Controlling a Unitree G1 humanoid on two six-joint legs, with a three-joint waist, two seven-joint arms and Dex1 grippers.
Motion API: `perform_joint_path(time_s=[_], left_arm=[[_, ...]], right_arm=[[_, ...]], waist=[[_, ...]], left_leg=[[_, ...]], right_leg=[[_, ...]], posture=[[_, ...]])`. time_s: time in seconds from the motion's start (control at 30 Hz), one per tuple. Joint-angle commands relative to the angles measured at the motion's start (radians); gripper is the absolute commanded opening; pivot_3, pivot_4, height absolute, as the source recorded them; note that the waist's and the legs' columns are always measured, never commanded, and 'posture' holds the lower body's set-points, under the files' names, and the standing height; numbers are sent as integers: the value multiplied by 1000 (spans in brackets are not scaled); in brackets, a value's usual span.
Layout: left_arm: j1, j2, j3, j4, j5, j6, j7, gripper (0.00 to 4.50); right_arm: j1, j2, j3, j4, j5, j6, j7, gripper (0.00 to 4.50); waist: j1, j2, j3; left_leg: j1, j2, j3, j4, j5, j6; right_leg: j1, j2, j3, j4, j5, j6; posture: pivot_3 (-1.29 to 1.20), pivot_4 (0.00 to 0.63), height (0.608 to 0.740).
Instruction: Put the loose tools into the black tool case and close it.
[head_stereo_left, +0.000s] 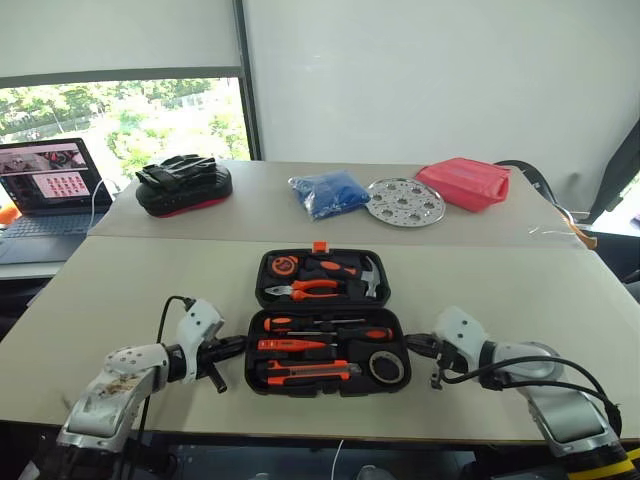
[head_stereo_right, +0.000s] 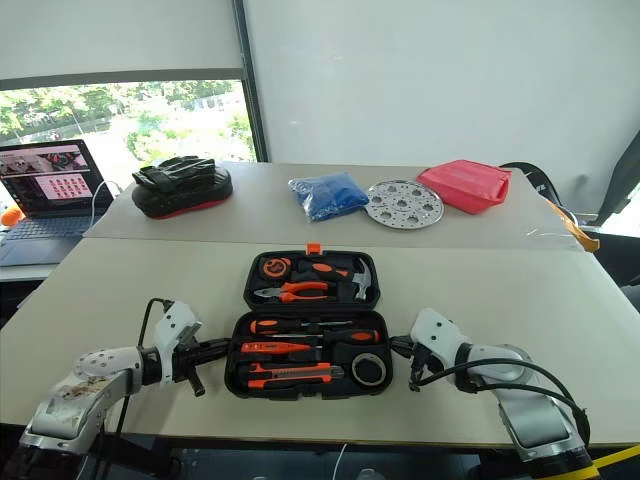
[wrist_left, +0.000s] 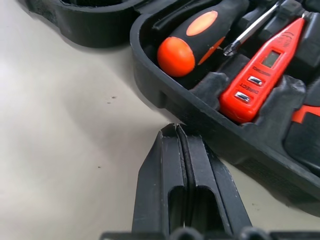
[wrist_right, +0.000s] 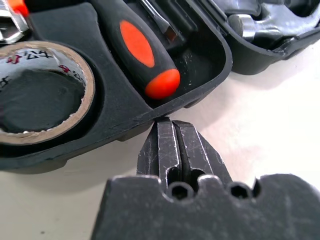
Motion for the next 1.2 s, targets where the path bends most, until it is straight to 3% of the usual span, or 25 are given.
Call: perform_joint_path(time_s=[0.03, 0.23, 0.4, 0.5, 0.57, 0.7, 0.77, 0.83, 0.97, 1.2], left_arm=[[-32, 0, -7, -8, -5, -25, -11, 87], [-54, 2, -14, 28, 9, -35, -20, 87], [-65, 52, 44, 63, -25, 26, -34, 87], [-108, 97, 106, 54, -108, 147, -57, 755], [-154, 126, 112, 52, -154, 251, -70, 1547], [-320, 185, 47, 89, -176, 490, -45, 2823], [-425, 159, 21, 161, -159, 546, -4, 3476], [-514, 115, 12, 237, -144, 576, 48, 3544], [-656, 30, -23, 377, -98, 613, 138, 3544], [-747, -37, -77, 498, -44, 613, 185, 3544]], right_arm=[[-23, 19, 28, -95, 58, 30, 28, 0], [-11, 2, 35, -132, 62, 94, 34, 0], [-16, -35, -58, -179, 170, 169, 76, 0], [-82, -99, -133, -186, 287, 290, 132, 742], [-151, -117, -152, -178, 354, 406, 121, 1518], [-310, -135, -119, -104, 414, 607, 91, 2776], [-427, -136, -54, -28, 383, 747, 37, 3485], [-523, -119, -11, 47, 383, 873, 9, 4205], [-700, -9, 5, 250, 376, 1041, -80, 4205], [-813, 70, 55, 466, 297, 1071, -175, 4205]], waist=[[-1, 0, 0], [1, 0, 0], [-2, 0, 0], [-4, -1, 1], [-4, -2, 1], [2, -3, 2], [2, -4, 2], [4, -4, 2], [1, -4, 2], [0, -4, 2]], left_leg=[[0, 0, 0, 0, 0, 0], [0, 0, 0, 0, 0, 0], [0, 0, 0, 0, 0, 0], [-1, 0, 0, 0, 0, 0], [0, 0, 0, 1, 0, 0], [0, 0, -2, 1, 0, 0], [-1, 0, -2, 1, 0, 0], [-1, -1, -1, 1, 1, 0], [-3, -1, -2, 1, 1, 0], [-9, -1, -2, 0, 1, 0]], right_leg=[[0, 0, 0, 0, 0, 0], [0, 0, 0, 0, 0, 0], [0, 0, 0, 0, 0, 0], [-1, 0, 0, 0, 0, 0], [-1, 0, 0, 1, 0, 0], [1, 0, -2, 1, 0, 0], [0, 1, -2, 0, 0, 0], [0, 0, -1, 0, 0, 0], [-2, 0, -2, 0, 0, 0], [-7, -1, -2, 2, 1, -1]], posture=[[0, 150, 740], [0, 150, 740], [0, 150, 740], [0, 150, 740], [0, 150, 740], [0, 150, 740], [0, 150, 740], [0, 150, 740], [0, 150, 740], [0, 150, 740]])
